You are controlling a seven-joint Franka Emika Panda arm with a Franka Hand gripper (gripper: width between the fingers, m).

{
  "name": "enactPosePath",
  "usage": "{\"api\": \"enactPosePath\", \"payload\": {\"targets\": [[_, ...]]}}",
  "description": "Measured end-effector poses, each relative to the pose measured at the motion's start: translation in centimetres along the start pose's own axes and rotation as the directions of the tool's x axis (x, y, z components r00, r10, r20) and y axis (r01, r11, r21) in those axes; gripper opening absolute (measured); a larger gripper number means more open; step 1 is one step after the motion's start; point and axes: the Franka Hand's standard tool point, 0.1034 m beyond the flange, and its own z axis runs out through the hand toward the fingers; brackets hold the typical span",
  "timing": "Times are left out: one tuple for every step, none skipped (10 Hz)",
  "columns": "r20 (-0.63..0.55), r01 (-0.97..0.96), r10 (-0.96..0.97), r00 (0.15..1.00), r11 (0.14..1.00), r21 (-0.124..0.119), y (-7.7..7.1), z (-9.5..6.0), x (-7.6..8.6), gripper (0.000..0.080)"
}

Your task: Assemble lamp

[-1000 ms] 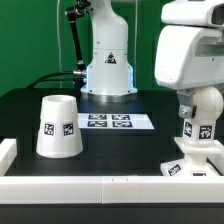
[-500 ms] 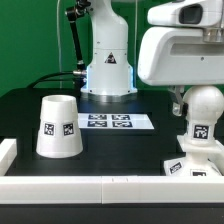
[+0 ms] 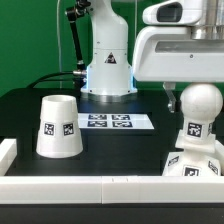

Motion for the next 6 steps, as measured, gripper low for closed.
{"api": "enactPosePath", "payload": {"targets": [[0.0, -0.011, 0.011, 1.0, 1.0, 0.0, 0.1, 0.0, 0.0, 0.0577], [0.0, -0.009, 0.009, 1.0, 1.0, 0.0, 0.1, 0.1, 0.0, 0.0577], [0.0, -0.009, 0.009, 1.0, 1.0, 0.0, 0.0, 0.1, 0.0, 0.0679], [0.001, -0.009, 0.009, 1.0, 1.0, 0.0, 0.1, 0.1, 0.0, 0.0693], [-0.001, 0.005, -0.005, 1.0, 1.0, -0.004, -0.1, 0.0, -0.2, 0.0693], [-0.005, 0.036, -0.036, 0.999, 0.999, -0.013, -0.4, -0.3, -1.0, 0.0699]]}}
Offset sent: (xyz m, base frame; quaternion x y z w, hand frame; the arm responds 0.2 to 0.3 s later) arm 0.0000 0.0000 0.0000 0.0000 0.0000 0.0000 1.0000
